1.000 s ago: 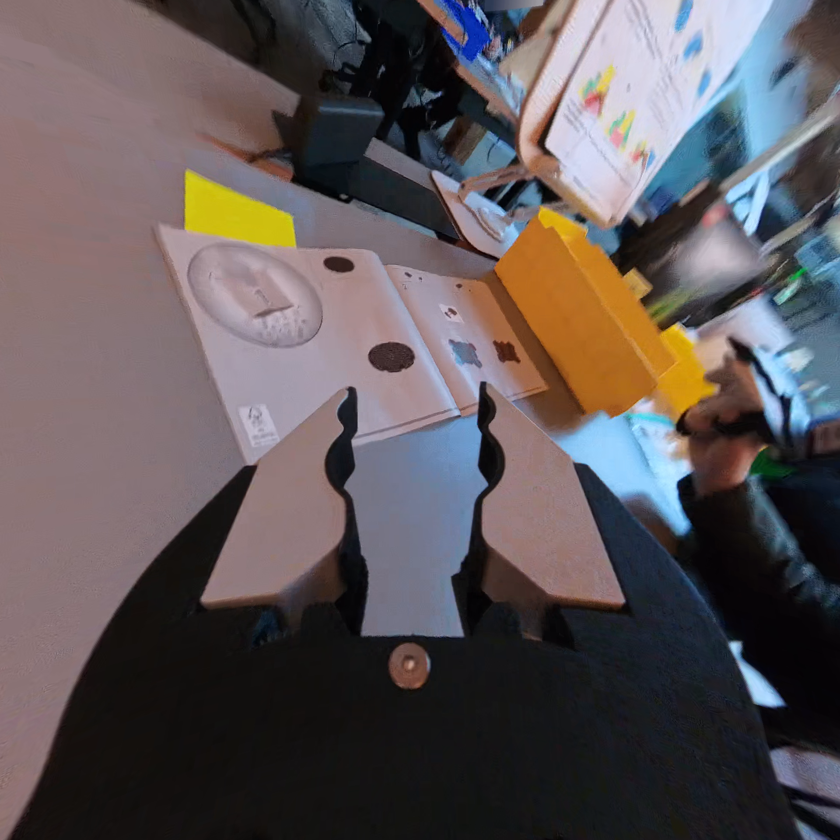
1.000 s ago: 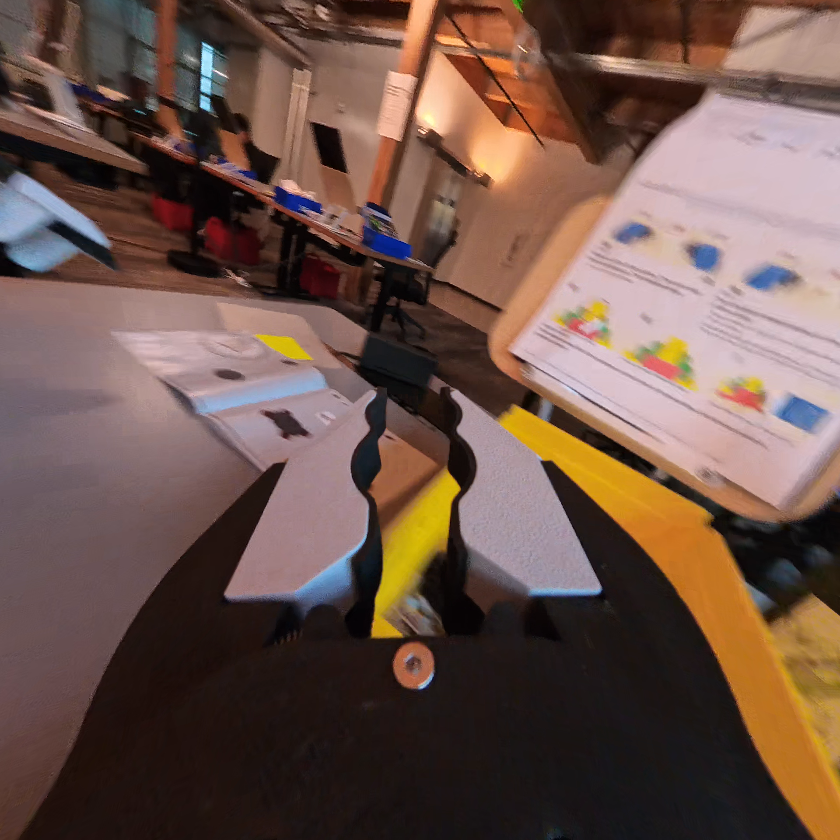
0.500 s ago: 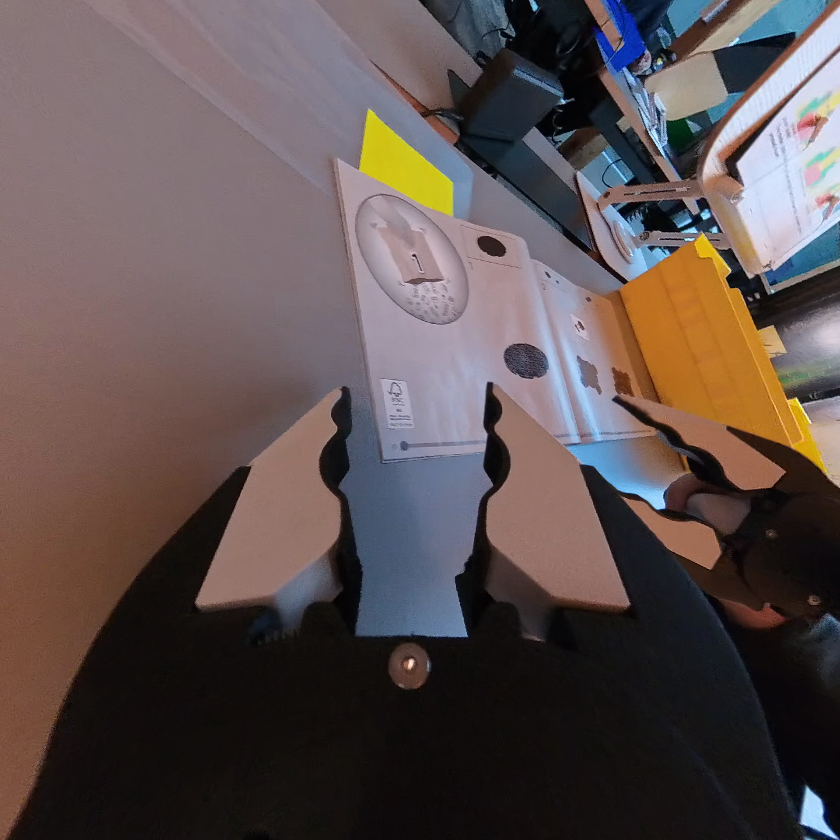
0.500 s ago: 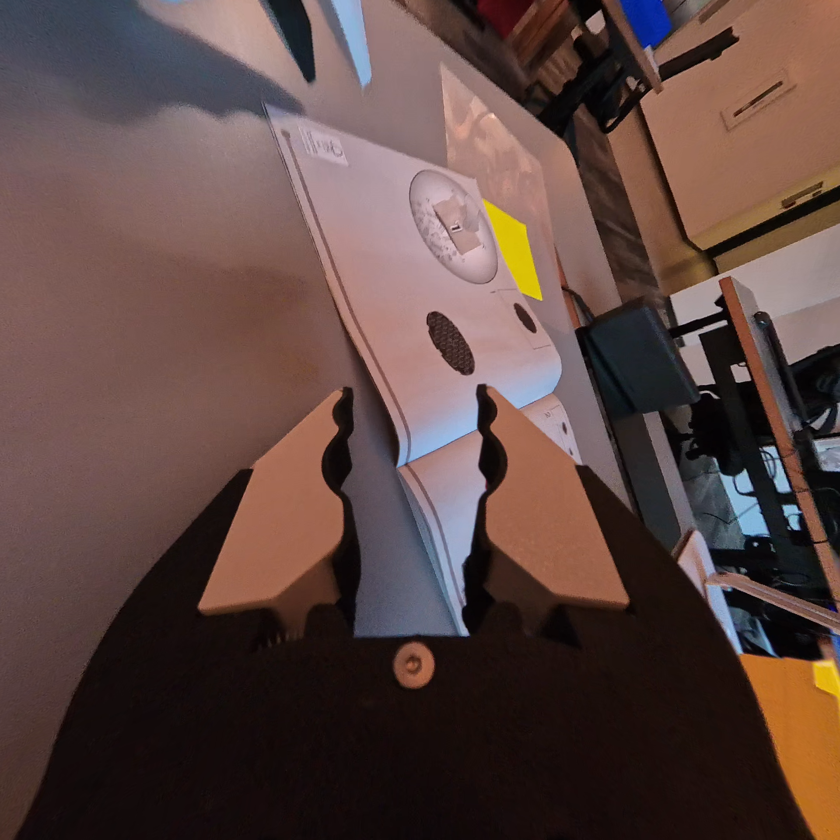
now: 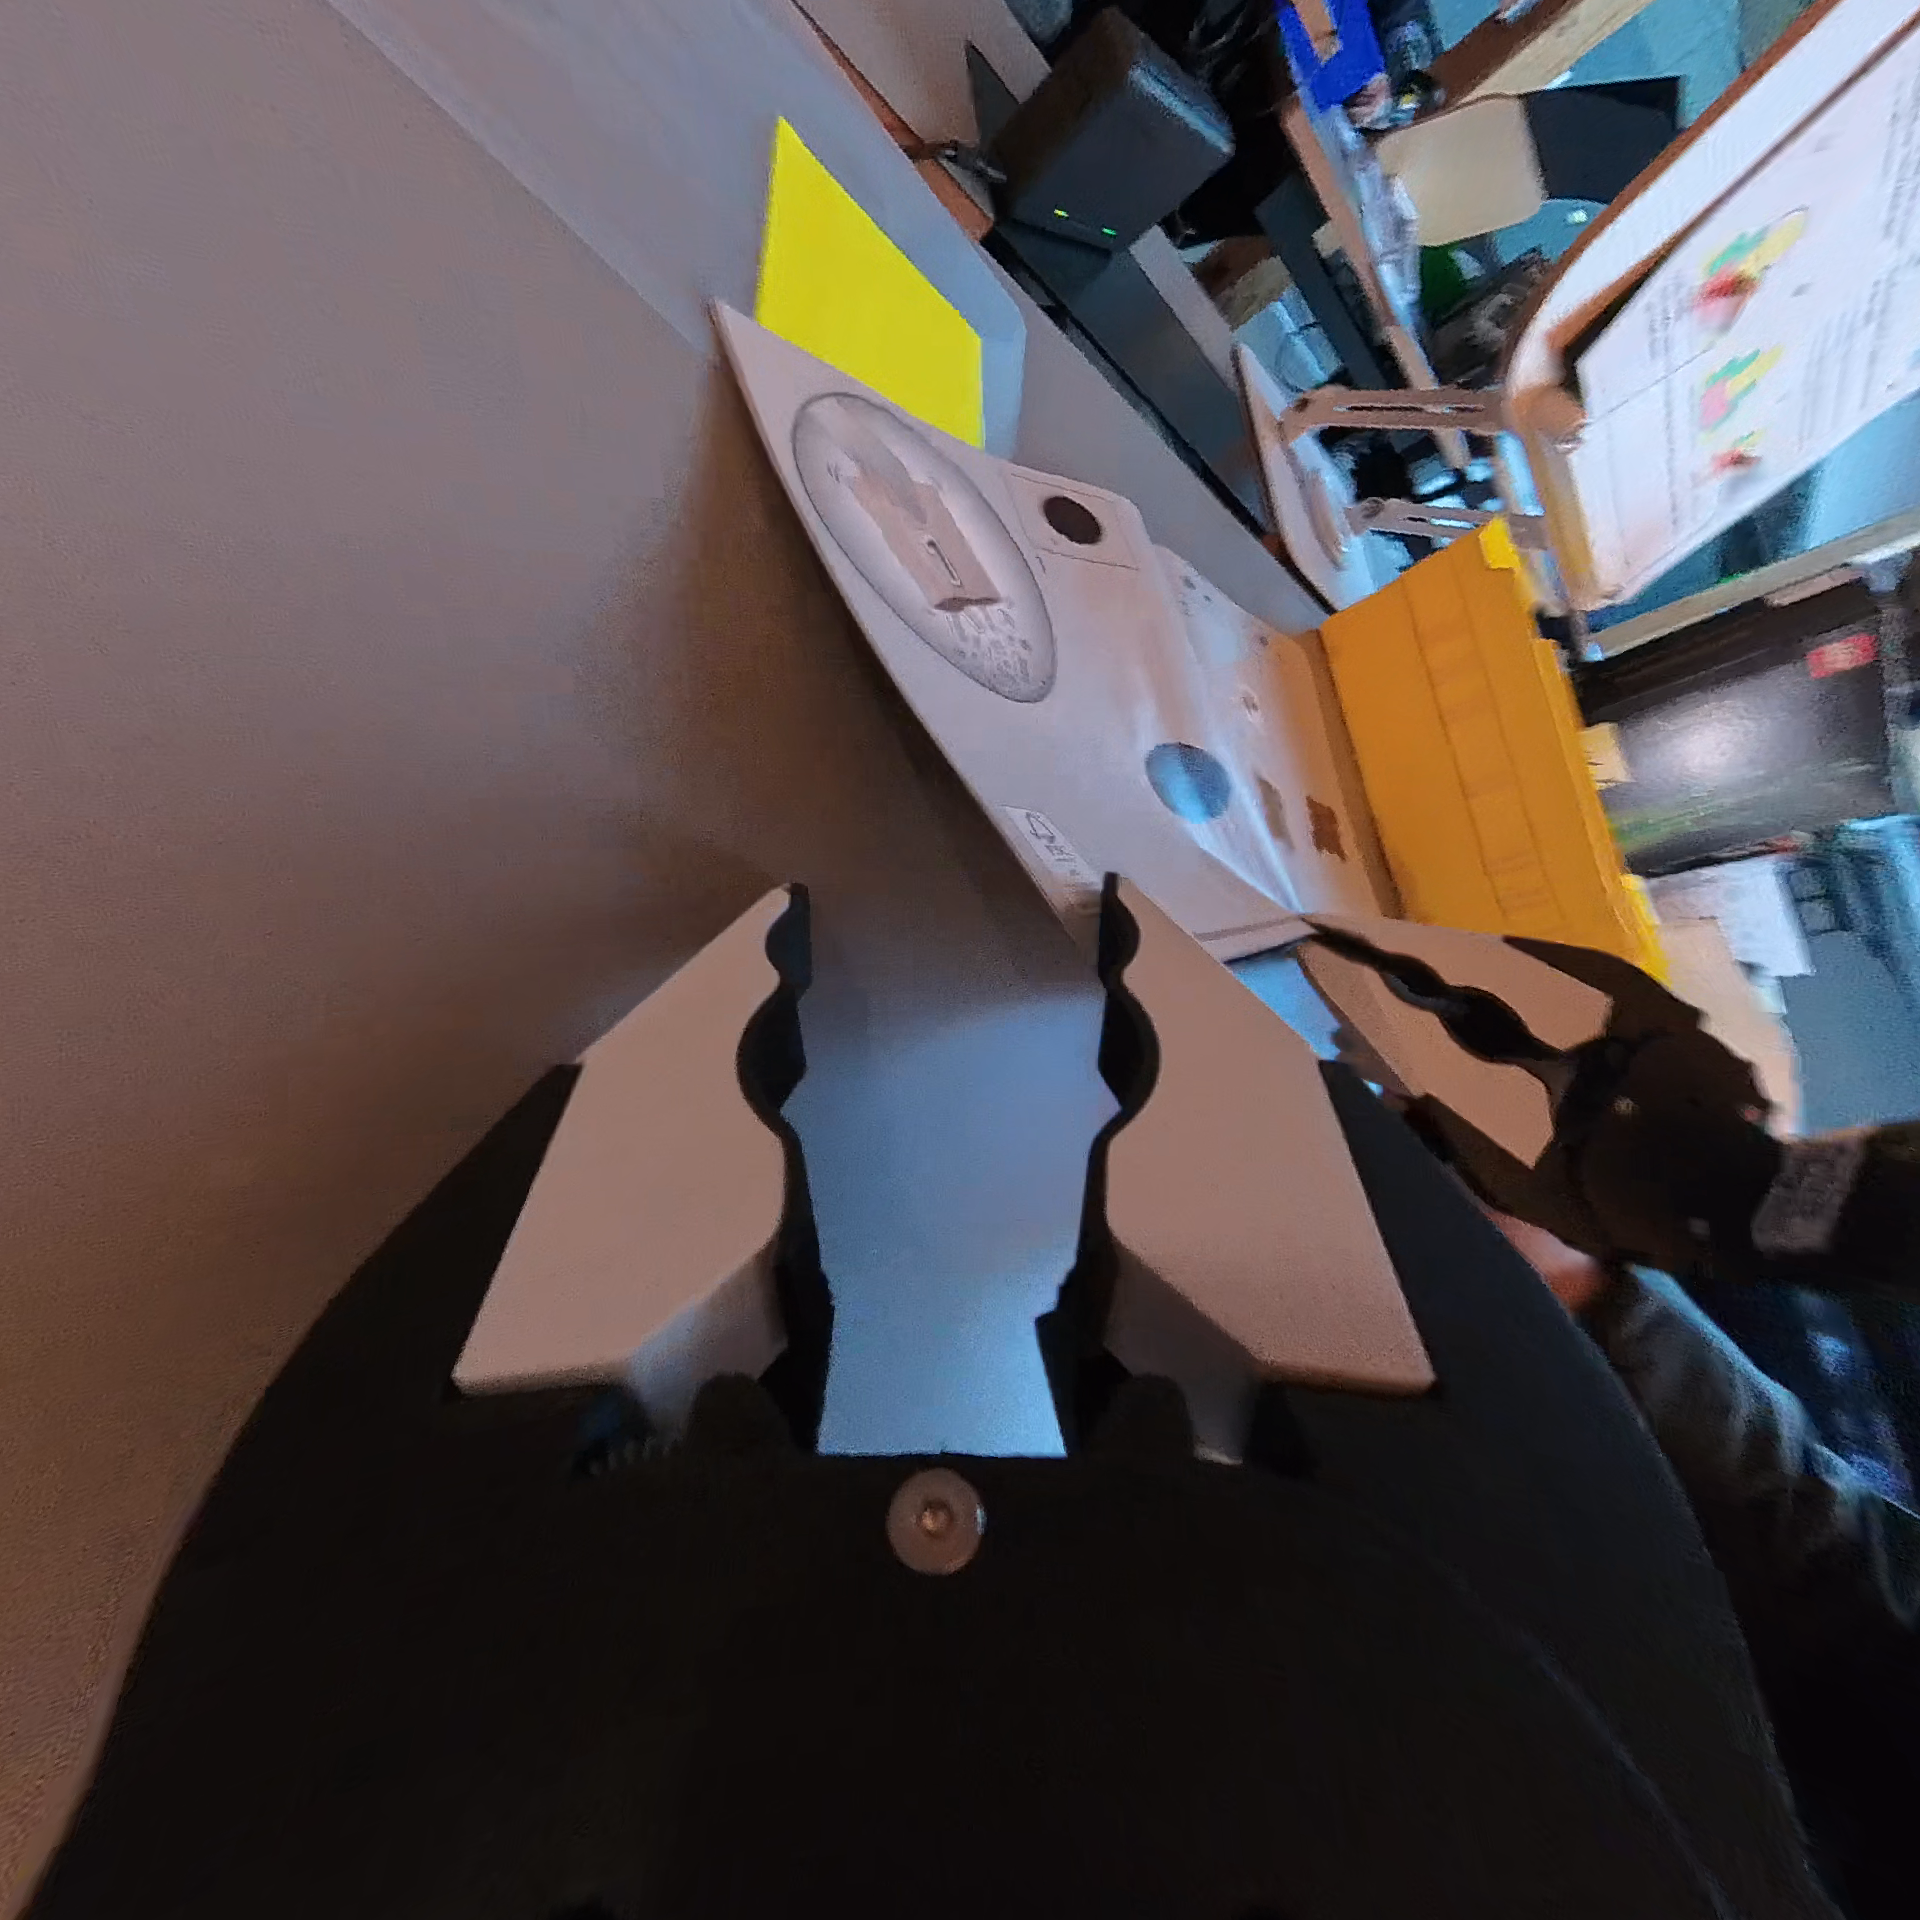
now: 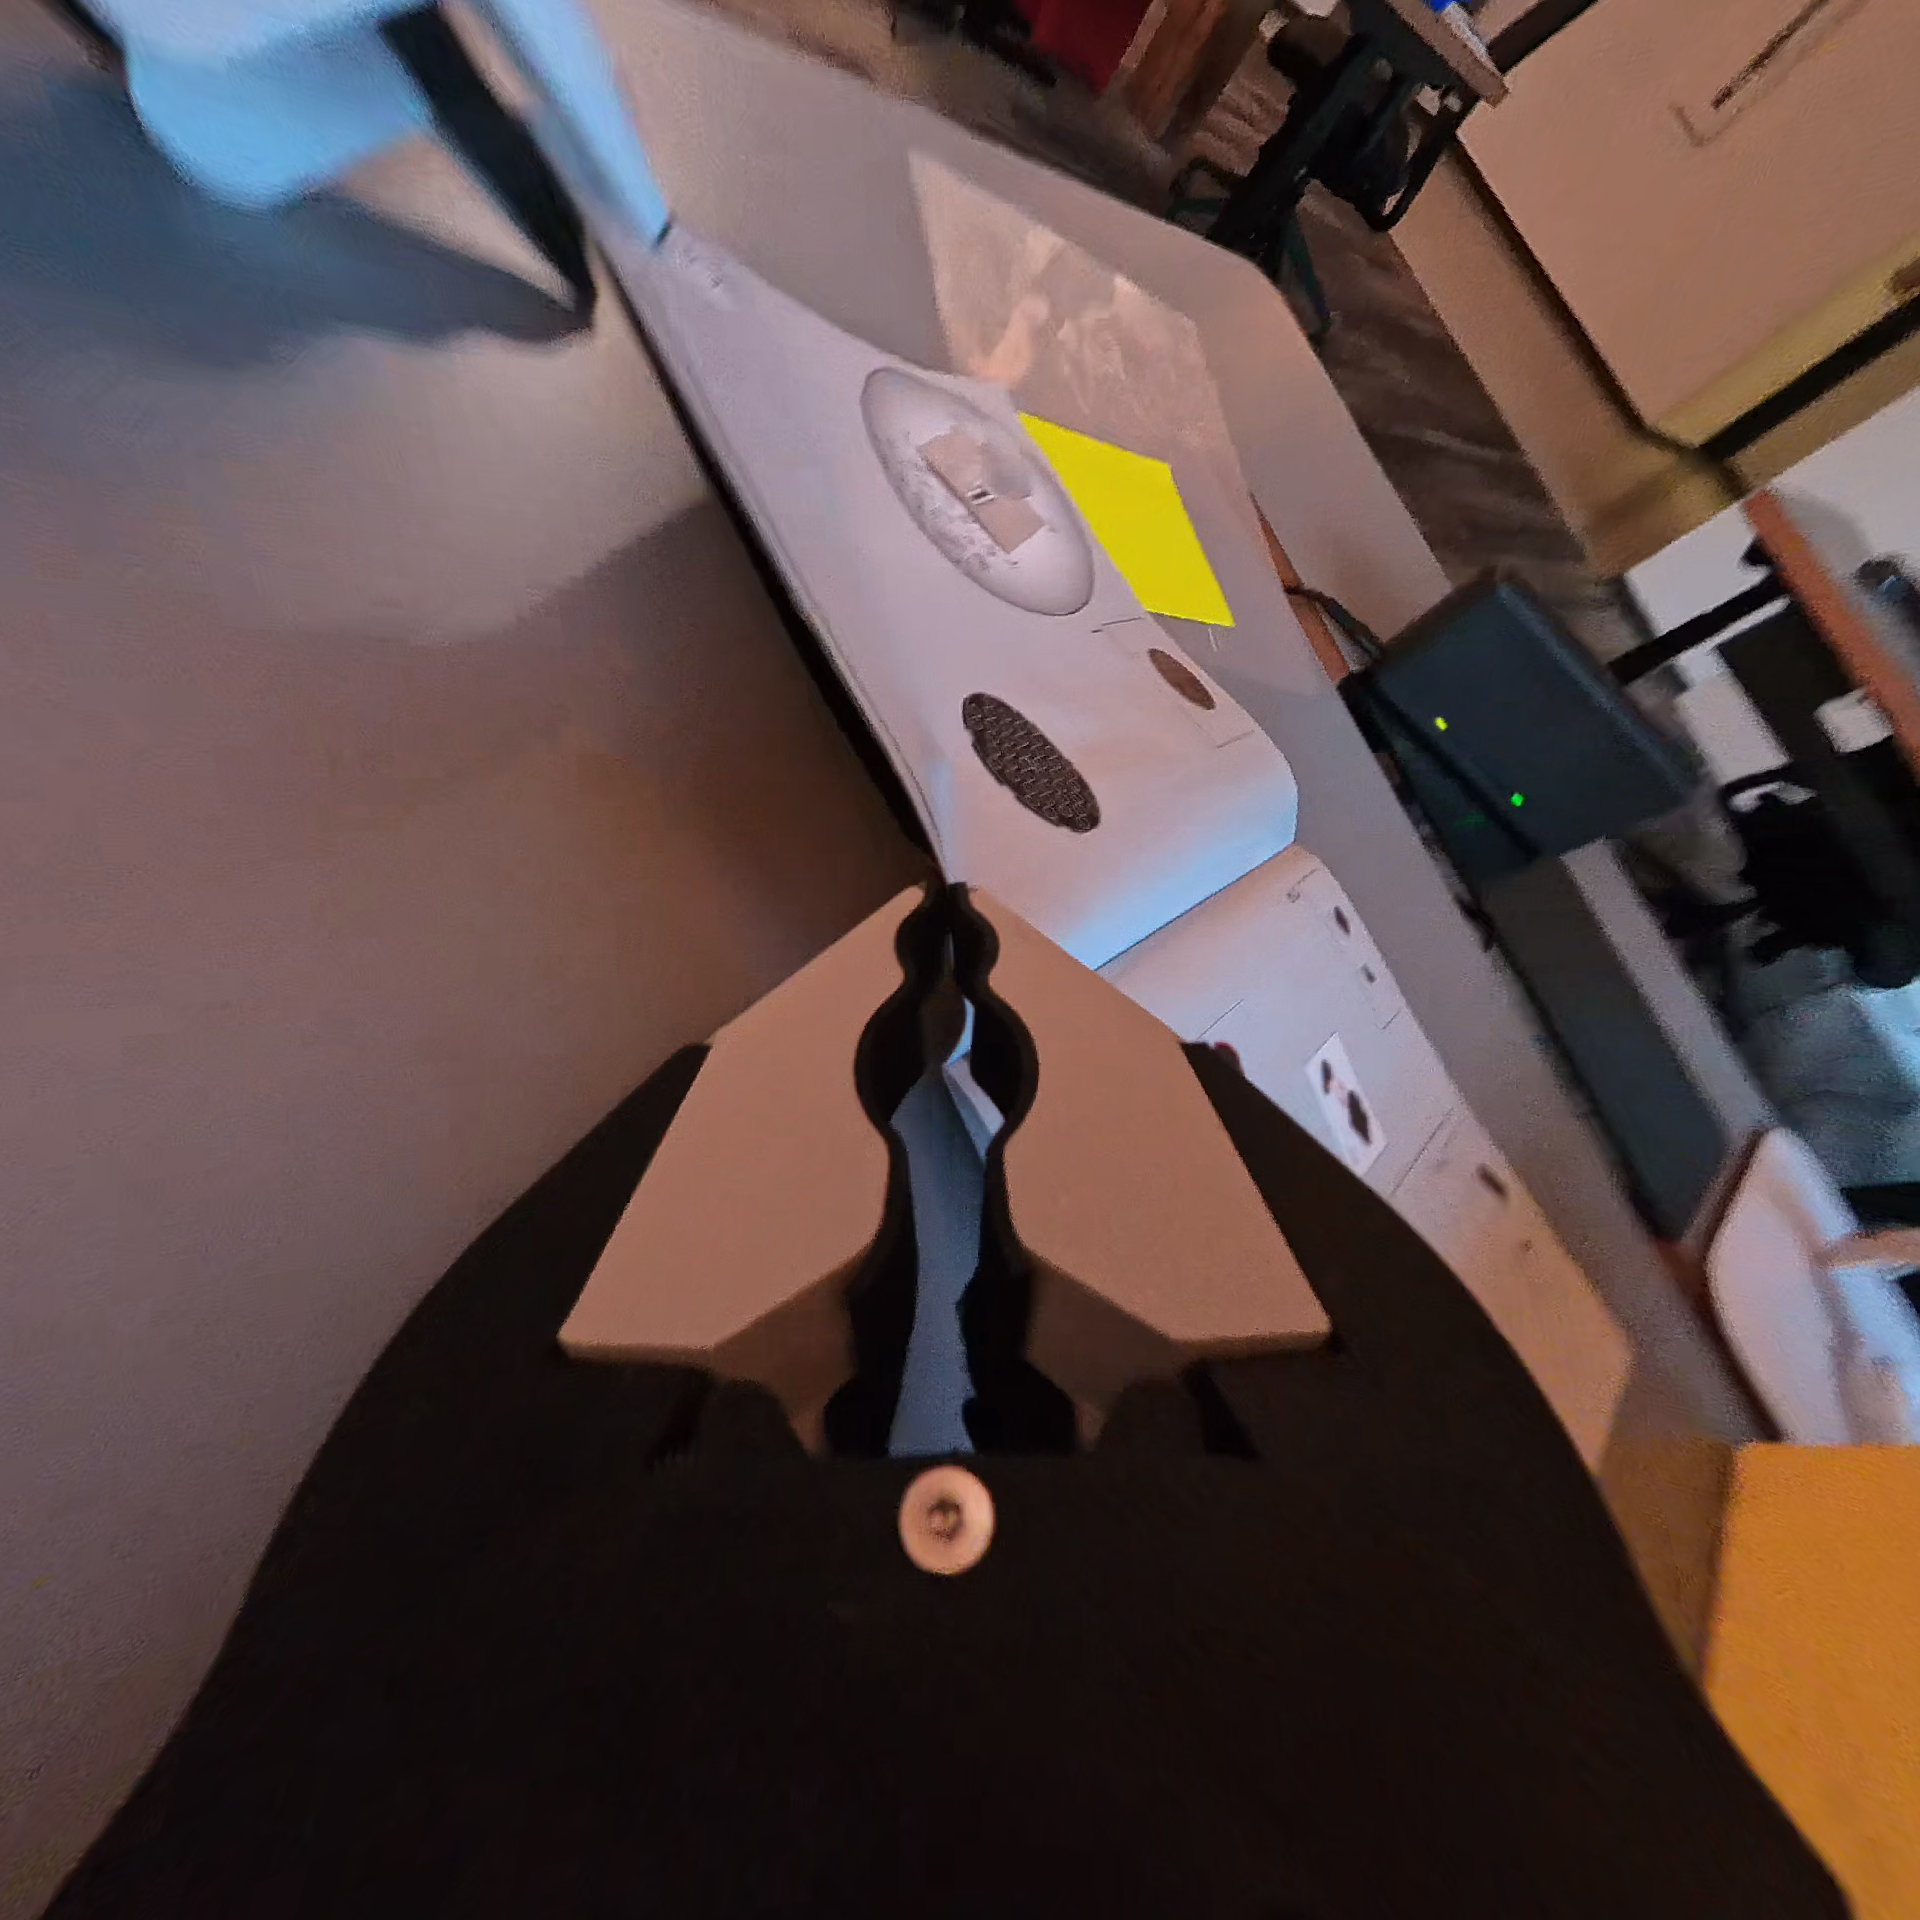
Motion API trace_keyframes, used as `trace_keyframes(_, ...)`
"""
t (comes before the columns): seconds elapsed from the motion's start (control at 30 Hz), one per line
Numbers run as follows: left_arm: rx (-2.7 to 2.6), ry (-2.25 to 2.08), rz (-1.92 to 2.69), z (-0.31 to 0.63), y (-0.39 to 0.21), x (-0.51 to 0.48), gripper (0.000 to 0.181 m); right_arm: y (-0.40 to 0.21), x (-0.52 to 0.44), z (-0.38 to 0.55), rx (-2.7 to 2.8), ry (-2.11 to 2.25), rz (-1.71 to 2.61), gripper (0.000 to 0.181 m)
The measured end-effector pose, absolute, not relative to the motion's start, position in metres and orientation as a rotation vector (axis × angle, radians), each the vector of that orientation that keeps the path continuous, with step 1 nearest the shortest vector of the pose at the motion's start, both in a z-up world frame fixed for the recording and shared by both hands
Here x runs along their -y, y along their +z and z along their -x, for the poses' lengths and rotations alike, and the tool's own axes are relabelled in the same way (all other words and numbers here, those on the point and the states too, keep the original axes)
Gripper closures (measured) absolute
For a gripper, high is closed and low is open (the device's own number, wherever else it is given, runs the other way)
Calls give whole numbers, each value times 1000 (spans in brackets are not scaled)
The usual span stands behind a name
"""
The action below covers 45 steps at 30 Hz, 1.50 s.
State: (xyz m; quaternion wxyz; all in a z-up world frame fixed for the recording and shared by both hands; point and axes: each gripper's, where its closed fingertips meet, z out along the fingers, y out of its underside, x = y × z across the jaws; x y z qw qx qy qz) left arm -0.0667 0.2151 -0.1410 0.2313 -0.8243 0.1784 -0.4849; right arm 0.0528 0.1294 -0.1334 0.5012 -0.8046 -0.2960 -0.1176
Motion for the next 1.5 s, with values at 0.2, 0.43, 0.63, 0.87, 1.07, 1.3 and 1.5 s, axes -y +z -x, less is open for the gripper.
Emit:
trace_keyframes(0.2,-338,-1961,2113,41,-109,-184,135,-125,-106,-56,687,-126,1905,181)
trace_keyframes(0.43,-545,-1832,2196,36,-112,-168,181,-130,-80,-63,716,-137,1947,152)
trace_keyframes(0.63,-996,-1625,2008,-29,-17,-129,181,-117,-33,-115,534,-61,2064,152)
trace_keyframes(0.87,-1452,-1905,1943,-139,-24,-40,134,-121,4,-183,255,-91,2193,148)
trace_keyframes(1.07,-1407,-1496,1975,-122,-87,-70,134,-107,48,-198,304,-166,2221,140)
trace_keyframes(1.3,-1802,-790,1789,-124,-154,-50,107,-8,143,-297,19,-351,1997,141)
trace_keyframes(1.5,-1852,-549,1658,-132,-162,-72,116,-16,293,-400,-308,-531,2156,140)
